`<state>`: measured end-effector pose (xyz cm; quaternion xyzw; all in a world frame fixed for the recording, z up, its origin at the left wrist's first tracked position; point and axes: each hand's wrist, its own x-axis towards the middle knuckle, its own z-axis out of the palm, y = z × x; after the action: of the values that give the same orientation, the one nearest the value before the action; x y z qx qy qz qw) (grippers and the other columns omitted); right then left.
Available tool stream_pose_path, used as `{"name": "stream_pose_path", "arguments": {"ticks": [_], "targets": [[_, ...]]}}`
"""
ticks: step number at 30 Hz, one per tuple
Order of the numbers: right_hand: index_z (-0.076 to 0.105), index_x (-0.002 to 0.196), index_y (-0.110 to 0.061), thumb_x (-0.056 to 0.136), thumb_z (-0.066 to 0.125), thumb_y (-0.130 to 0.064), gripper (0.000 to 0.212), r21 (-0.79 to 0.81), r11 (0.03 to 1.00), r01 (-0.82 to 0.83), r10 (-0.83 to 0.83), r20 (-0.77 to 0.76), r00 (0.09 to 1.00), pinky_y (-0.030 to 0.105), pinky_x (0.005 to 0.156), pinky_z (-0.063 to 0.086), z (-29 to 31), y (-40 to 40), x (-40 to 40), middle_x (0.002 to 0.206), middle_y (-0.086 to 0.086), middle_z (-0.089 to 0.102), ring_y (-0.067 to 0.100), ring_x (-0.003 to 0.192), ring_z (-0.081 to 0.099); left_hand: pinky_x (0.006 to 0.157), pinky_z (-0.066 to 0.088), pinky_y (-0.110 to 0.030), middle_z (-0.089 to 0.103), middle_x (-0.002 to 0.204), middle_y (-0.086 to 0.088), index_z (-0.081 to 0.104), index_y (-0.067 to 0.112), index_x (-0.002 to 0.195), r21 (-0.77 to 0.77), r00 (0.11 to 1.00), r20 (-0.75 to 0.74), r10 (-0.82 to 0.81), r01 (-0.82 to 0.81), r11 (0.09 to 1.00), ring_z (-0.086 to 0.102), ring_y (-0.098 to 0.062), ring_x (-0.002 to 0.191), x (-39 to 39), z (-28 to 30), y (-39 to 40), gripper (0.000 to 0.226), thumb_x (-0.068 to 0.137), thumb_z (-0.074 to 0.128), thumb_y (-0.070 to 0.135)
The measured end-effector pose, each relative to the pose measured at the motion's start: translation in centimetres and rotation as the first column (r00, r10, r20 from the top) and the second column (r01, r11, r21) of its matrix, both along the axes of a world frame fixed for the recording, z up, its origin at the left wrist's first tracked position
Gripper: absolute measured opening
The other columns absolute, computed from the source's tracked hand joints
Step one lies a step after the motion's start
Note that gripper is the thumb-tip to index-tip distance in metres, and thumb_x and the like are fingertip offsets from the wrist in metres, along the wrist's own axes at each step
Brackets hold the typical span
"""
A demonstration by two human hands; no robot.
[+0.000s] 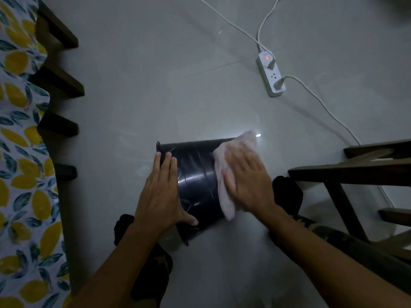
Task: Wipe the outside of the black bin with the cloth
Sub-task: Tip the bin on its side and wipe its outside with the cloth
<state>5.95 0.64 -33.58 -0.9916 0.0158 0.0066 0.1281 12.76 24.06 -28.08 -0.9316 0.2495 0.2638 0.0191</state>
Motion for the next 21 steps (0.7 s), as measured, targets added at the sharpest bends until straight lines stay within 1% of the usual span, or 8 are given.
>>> {"name": "stream_pose_path", "arguments": {"ticks": [3,6,9,11,13,16,19,21], "targets": [[0.049,0.152,-0.016,0.109,0.026,-0.045,0.057,0.053,0.941,0.334,-0.327,-0.105,0.939,0.05,0.125,0.027,0.5,1.9,5.3,0.158,0.006,0.05,0.029,0.15,0.039,0.122,-0.004,-0.047,-0.019,0.165,-0.016,-0.007,0.004,0.158,0.034,1.0,-0.01,-0.021,0.021,0.999,-0.029,-0.036,0.148,0.5,-0.2,-0.2,0.17,0.033,0.052,0.103],[0.039,0.159,-0.014,0.111,0.024,-0.041,0.057,0.077,0.983,0.169,-0.163,-0.082,0.983,0.051,0.126,0.025,0.6,6.0,5.3,0.165,0.008,0.04,0.03,0.154,0.032,0.124,-0.004,-0.048,-0.02,0.165,-0.017,-0.01,0.003,0.158,0.065,0.999,-0.015,-0.039,0.04,0.997,-0.03,-0.035,0.148,2.0,-0.5,0.1,0.174,0.026,0.034,0.108],[0.033,0.161,-0.011,0.109,0.035,-0.039,0.059,0.073,0.989,-0.13,0.131,0.0,0.991,0.052,0.128,0.022,0.6,8.6,-0.9,0.17,0.01,0.029,0.029,0.159,0.023,0.124,0.004,-0.048,-0.014,0.166,-0.017,-0.007,0.001,0.157,-0.048,0.998,-0.057,-0.035,0.032,0.998,-0.023,-0.033,0.151,2.6,-0.6,0.3,0.173,0.028,0.037,0.107],[0.039,0.159,-0.013,0.109,0.039,-0.038,0.056,0.113,0.975,-0.189,0.188,0.024,0.982,0.048,0.127,0.027,0.4,8.8,-4.5,0.168,0.008,0.035,0.027,0.156,0.031,0.122,0.011,-0.049,-0.01,0.166,-0.016,-0.005,0.0,0.156,-0.084,0.998,-0.046,-0.032,0.028,0.996,-0.019,-0.032,0.152,2.3,-0.8,0.6,0.171,0.03,0.041,0.106],[0.047,0.155,-0.013,0.109,0.037,-0.04,0.054,0.129,0.974,-0.184,0.183,0.021,0.983,0.047,0.12,0.038,0.6,7.9,-4.0,0.16,0.009,0.047,0.027,0.146,0.047,0.121,0.011,-0.049,-0.011,0.165,-0.016,-0.008,0.001,0.155,-0.094,0.999,-0.022,-0.031,0.029,0.995,-0.018,-0.033,0.152,1.9,-1.0,0.8,0.169,0.032,0.039,0.107],[0.049,0.152,-0.016,0.107,0.033,-0.044,0.055,0.143,0.99,-0.01,0.019,-0.065,0.998,0.048,0.121,0.035,1.0,7.7,2.5,0.154,0.008,0.054,0.024,0.142,0.05,0.123,0.003,-0.047,-0.016,0.163,-0.017,-0.008,-0.001,0.156,-0.079,0.998,-0.05,-0.048,0.044,0.996,-0.02,-0.034,0.151,1.5,-0.8,0.6,0.172,0.029,0.038,0.107],[0.067,0.124,-0.015,0.104,0.032,-0.038,0.046,0.137,0.969,0.205,-0.176,-0.194,0.965,0.045,0.107,0.044,1.5,7.1,11.0,0.125,0.007,0.072,0.027,0.116,0.065,0.119,-0.009,-0.041,-0.027,0.157,-0.012,-0.019,0.002,0.154,-0.063,0.999,-0.036,-0.013,0.011,0.998,-0.027,-0.033,0.148,1.1,-0.1,0.0,0.177,0.028,0.06,0.099],[0.065,0.13,-0.013,0.103,0.035,-0.035,0.046,0.122,0.984,0.133,-0.106,-0.207,0.973,0.045,0.109,0.042,1.2,7.7,11.8,0.132,0.009,0.069,0.029,0.121,0.062,0.119,-0.01,-0.042,-0.029,0.156,-0.013,-0.023,0.003,0.152,-0.074,0.999,-0.047,0.01,-0.013,0.997,-0.029,-0.032,0.147,1.5,-0.2,0.0,0.177,0.03,0.066,0.095]]}}
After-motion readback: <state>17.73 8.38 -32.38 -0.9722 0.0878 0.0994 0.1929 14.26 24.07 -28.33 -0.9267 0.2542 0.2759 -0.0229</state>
